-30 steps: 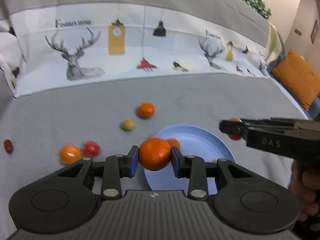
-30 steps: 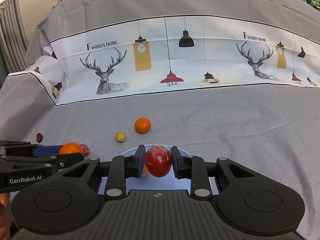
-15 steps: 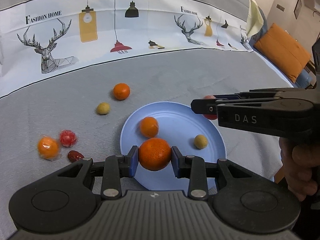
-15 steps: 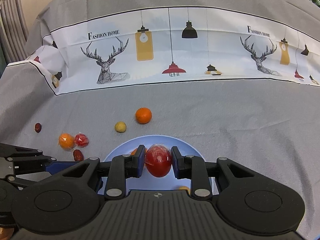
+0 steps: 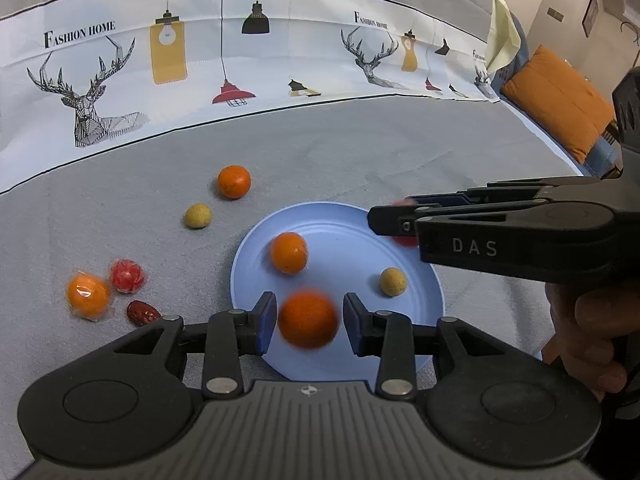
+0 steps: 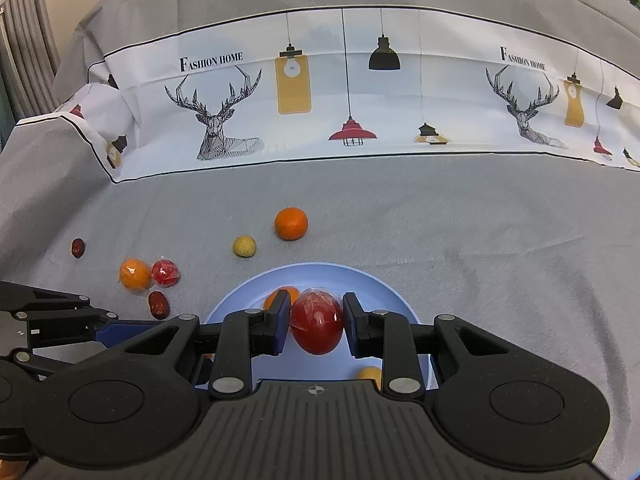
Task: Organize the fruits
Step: 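Open the left tool releasing the mandarin while the right tool releases the red fruit onto the plate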
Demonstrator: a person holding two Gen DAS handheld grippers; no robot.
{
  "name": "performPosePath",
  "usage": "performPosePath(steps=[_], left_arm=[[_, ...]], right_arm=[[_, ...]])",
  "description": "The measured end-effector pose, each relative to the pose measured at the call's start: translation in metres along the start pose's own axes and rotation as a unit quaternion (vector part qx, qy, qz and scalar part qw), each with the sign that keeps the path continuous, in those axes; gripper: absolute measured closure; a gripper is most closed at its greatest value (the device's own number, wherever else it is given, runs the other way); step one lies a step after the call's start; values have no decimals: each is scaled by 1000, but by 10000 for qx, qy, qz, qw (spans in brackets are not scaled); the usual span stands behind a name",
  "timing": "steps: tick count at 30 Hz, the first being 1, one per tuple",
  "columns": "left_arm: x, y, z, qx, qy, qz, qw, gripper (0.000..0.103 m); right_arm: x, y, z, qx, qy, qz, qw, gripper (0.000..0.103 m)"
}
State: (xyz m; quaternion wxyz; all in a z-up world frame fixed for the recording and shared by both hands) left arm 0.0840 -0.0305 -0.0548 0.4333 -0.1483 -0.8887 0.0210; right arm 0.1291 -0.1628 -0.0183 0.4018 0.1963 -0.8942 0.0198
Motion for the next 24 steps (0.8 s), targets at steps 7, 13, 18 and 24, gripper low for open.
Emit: performPosePath(steps=[7,13,18,24], left_arm=[[1,1,0,0,-14,-11,10000,62],[1,1,0,-12,-23,-21,10000,62],[2,0,0,-26,-33,-28,10000,62],[3,0,-1,-35,-50,-52,10000,64]], right_arm=[[1,-2,-2,-50,-36,55,10000,52],[1,-3,-2,-49,-38,57,10000,52],[1,-3,-2,-55,-47,68,10000,52],[2,-4,-4,-60,-69,86,9999,52]])
Point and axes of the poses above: each gripper's, at about its wrist camera, not at the fingertips, and x roughly against the way its jaws point, y to its left, z to its underside, the point moved 7 cm from there along -x, roughly the way its jaws point, and after that the axes turned 1 degree about -x, right-handed, at the moved point
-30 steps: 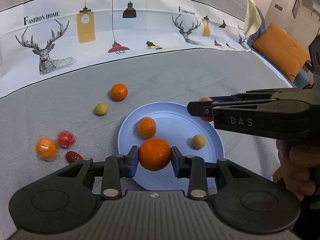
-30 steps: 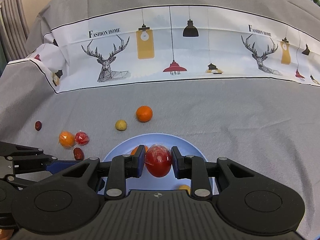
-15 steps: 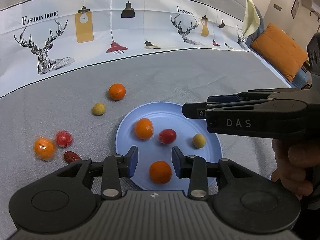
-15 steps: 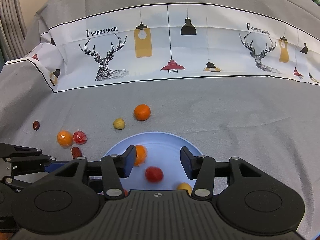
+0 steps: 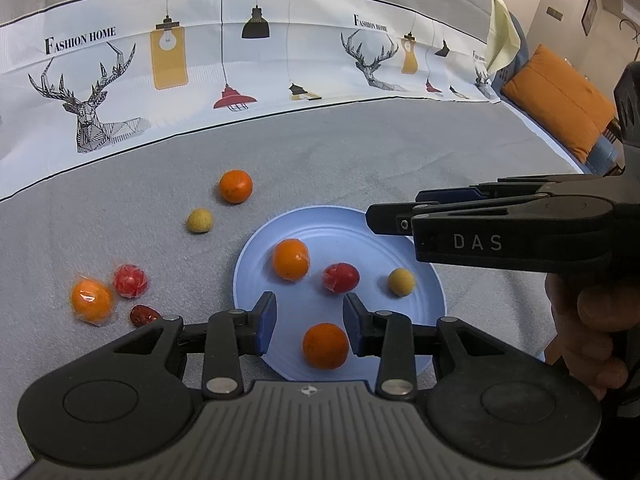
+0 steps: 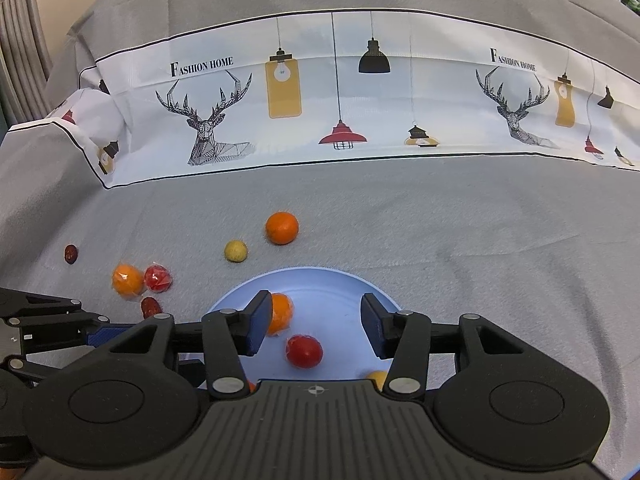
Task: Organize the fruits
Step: 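Open the left tool releasing the mandarin while the right tool releases the red fruit onto the plate, then grasp a dark red date with the left tool while the right tool grasps a mandarin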
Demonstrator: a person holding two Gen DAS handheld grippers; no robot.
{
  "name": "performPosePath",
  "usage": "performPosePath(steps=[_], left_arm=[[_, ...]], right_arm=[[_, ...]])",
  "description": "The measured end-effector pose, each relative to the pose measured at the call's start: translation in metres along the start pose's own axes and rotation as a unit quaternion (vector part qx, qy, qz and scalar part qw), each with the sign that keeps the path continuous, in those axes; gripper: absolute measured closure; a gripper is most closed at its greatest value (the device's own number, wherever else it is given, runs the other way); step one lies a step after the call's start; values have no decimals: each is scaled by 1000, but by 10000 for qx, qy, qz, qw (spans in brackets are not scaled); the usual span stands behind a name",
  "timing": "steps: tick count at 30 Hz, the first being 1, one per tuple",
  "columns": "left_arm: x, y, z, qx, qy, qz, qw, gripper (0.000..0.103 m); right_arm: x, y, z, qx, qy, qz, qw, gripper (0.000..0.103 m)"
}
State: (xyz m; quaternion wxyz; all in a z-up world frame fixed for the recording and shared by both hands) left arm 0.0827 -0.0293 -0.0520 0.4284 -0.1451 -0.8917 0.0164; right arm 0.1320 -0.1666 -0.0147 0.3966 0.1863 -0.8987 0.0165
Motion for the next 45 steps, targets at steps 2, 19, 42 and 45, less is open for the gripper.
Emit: performPosePath(steps=[2,19,42,45], left_arm=[[2,1,-1,22,-39,-21,10000,65],[17,26,-13,552,-330,-269,9976,82],[62,58,-29,964,-1043,-648,9877,85],[68,77,-33,1123,-1045,-762,9852,85]], right_arm=[[0,0,0,2,-3,2,10000,52],[3,-2,-3,-50,-157,102,9998,61],[11,-4,-12,-326,-564,1,9979,83],[13,-3,-15,-407,-652,-55,9970,83]])
Point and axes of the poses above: each gripper's, at about its wrist camera, not at the fingertips, and x roughly against the way its jaws point, y to its left, z to its underside, the point moved 7 cm from there along -x, roughly the way its jaws point, and after that the axes turned 1 degree about -x, right-handed, at the moved point
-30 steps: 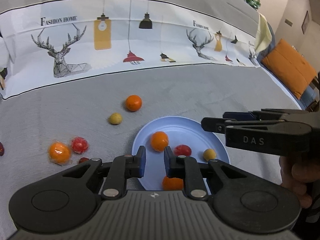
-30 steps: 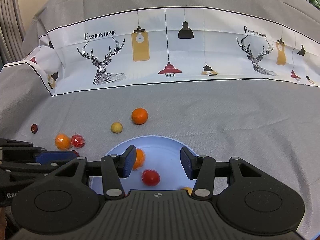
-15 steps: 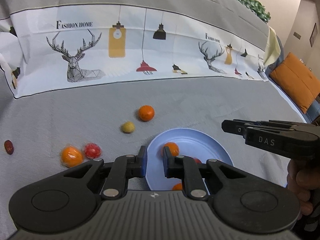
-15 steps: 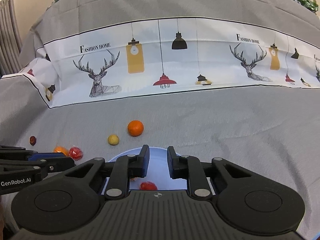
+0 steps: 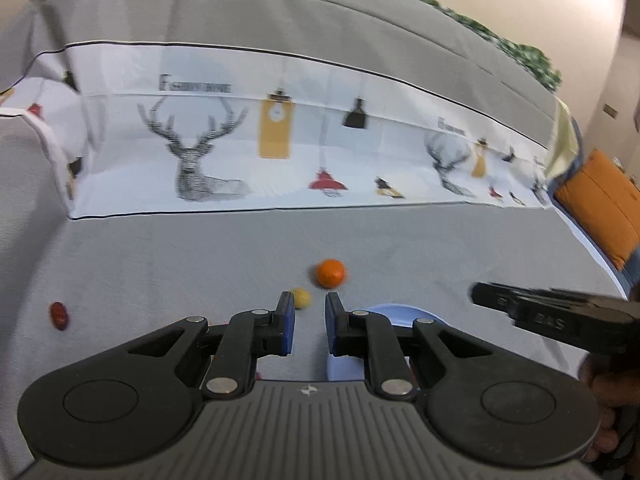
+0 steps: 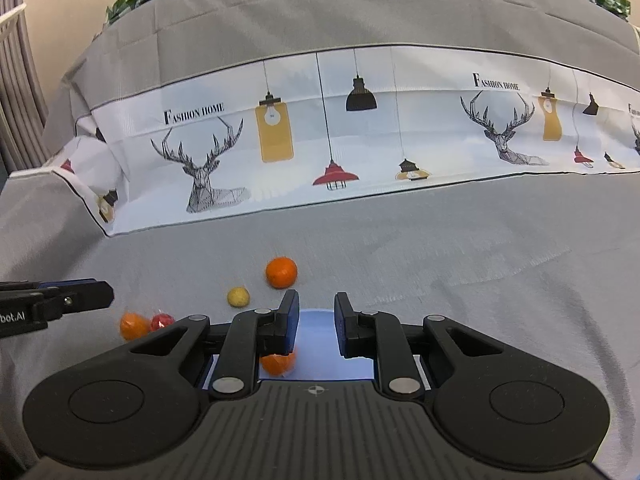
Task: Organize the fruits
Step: 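Grasp a dark red date with the left tool while the right tool grasps a mandarin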
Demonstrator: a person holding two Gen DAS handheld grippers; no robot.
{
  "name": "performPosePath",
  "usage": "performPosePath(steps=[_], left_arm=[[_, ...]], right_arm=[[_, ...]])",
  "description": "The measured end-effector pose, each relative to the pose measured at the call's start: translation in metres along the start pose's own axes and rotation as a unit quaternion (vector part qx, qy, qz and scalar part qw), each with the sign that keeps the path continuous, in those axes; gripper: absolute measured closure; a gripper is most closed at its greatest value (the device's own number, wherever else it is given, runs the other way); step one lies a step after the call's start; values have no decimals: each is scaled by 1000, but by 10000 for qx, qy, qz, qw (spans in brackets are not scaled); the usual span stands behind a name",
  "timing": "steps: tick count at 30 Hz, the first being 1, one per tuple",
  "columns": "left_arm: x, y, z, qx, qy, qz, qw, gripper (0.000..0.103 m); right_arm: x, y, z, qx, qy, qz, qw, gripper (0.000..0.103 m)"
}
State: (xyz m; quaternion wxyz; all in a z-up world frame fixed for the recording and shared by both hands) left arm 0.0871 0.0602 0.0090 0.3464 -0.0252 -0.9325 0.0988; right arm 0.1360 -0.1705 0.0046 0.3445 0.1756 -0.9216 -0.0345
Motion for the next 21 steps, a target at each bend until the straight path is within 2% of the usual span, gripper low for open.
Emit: performPosePath(steps=[4,7,11,15,17,21], left_arm=[[-4,40,-17,345,-40,-318,9989,85],[-8,79,-22,975,-78,-541,9937,85],[-10,124,-19,2026,-22,-716,9766,85],[-8,159,-18,2596,-72,-1154,9588,85],[-10,173,-13,2815,20,-1398,9493,85],[-19,189,-7,2879,261,-1810,9400,78]], right_arm=[[-2,1,-6,-144,-83,-100,9998,83],[-7,2,-12,-342,-131,-200,9991,83],[-21,7,-20,-483,-109,-348,9982,83],[-40,17,-26,-531,-17,-489,9974,82],[-51,21,-30,-598,44,-535,9968,82],[-77,23,-36,-914,253,-600,9937,80]])
Point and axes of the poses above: each gripper's, at about its wrist camera, not at the fingertips, and x roughly against the way its jaws point, y to its left, z to its underside, the point moved 7 cm from there along -x, roughly the way its jaws point, and after that the axes turned 1 degree about -x, right-handed, at the moved point
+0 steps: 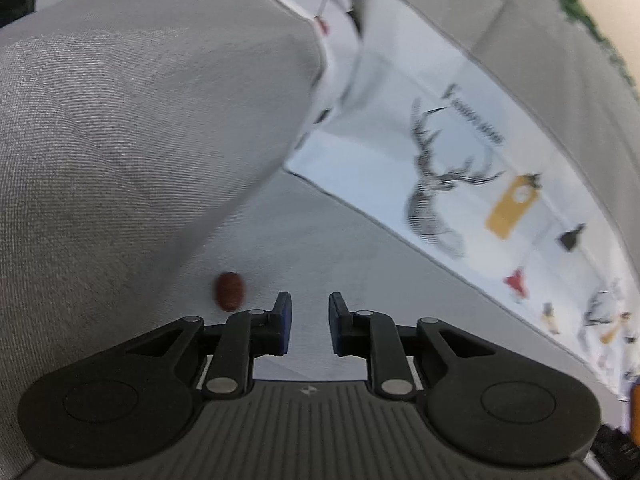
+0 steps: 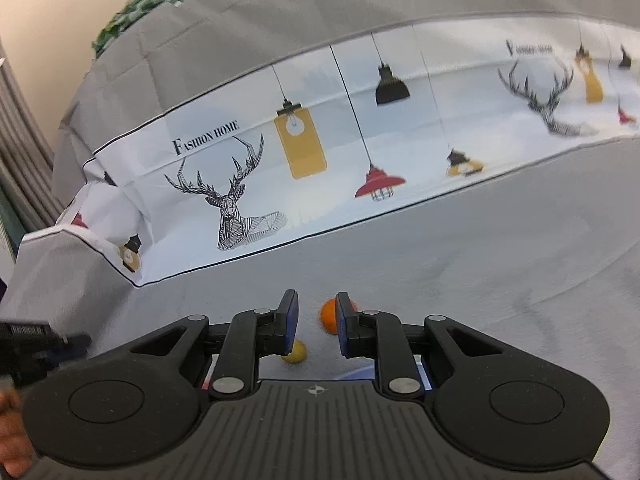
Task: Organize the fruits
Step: 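Grasp a dark red date with the left tool while the right tool grasps a mandarin, then carry the date in the left tool while the right tool carries the mandarin over the plate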
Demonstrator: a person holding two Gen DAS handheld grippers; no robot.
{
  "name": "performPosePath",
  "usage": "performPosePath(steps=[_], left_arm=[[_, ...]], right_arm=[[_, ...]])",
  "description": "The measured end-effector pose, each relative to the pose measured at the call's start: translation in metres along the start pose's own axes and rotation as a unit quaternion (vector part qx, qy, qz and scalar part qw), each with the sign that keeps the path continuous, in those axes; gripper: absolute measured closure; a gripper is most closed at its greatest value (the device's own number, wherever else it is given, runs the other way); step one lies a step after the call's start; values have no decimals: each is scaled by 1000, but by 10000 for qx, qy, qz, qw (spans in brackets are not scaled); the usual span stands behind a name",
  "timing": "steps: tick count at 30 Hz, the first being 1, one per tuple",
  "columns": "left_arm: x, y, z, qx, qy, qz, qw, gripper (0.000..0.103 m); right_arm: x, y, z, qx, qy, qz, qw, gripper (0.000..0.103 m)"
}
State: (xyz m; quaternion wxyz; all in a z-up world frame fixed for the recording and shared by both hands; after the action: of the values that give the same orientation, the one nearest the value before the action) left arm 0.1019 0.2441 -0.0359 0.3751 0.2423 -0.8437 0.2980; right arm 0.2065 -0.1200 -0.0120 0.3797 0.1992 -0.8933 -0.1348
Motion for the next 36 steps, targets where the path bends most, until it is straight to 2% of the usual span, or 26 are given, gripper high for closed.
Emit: performPosePath(steps=[1,3,6,8,10,14,16,17,19,20,21,22,26,29,33,36], left_arm=[[-2,2,-1,-21,-15,-120,9999,76],[-7,7,-3,-74,-35,-406,9991,63],[-19,10,1,-343,83,-891,9954,61],[-26,11,5,-500,167,-1169,9917,56],[-33,12,6,-690,186,-1399,9876,56],[-47,15,5,-886,221,-1577,9833,56],[-54,17,6,-895,296,-1604,9825,57],[-57,18,6,-872,324,-1621,9824,57],[-61,20,7,-868,372,-1649,9818,65],[-62,22,8,-882,400,-1678,9811,75],[-66,21,7,-902,426,-1707,9803,80],[-68,21,7,-914,425,-1719,9799,80],[-65,13,5,-1015,339,-1660,9803,81],[-59,4,5,-1039,336,-1457,9833,81],[-50,-14,13,-1102,447,-917,9887,81],[-55,-27,26,-1314,768,-592,9866,81]], right_arm=[[-7,-1,-2,-87,47,-1,10000,76],[-21,-4,-4,-279,170,-1,9995,69],[-43,-12,-6,-517,360,47,9980,62],[-59,-18,-6,-617,478,133,9969,52],[-74,-23,-5,-632,589,206,9960,48],[-103,-21,5,-414,856,326,9949,40],[-116,-20,9,-259,974,412,9941,40],[-122,-20,10,-183,1032,450,9935,40],[-132,-20,12,-75,1116,559,9922,40],[-136,-20,14,-41,1161,618,9913,40],[-138,-21,14,-34,1188,635,9909,41],[-140,-21,14,-37,1194,613,9909,42],[-143,-17,15,243,1209,637,9903,64],[-139,-18,14,210,1167,658,9908,66],[-127,-10,8,236,1057,434,9932,66],[-124,3,13,466,1154,202,9920,66]])
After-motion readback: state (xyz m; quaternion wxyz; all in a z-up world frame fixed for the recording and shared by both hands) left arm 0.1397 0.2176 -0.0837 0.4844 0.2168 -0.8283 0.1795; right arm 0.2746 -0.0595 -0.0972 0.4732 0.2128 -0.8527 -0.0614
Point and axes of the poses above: each gripper's, at about its wrist camera, not at the fingertips, and x roughly against the way its jaws point, y to its left, z to its underside, the point moved 7 cm from there along -x, roughly the way its jaws point, and after that the axes turned 1 degree about -x, right-handed, at the moved point
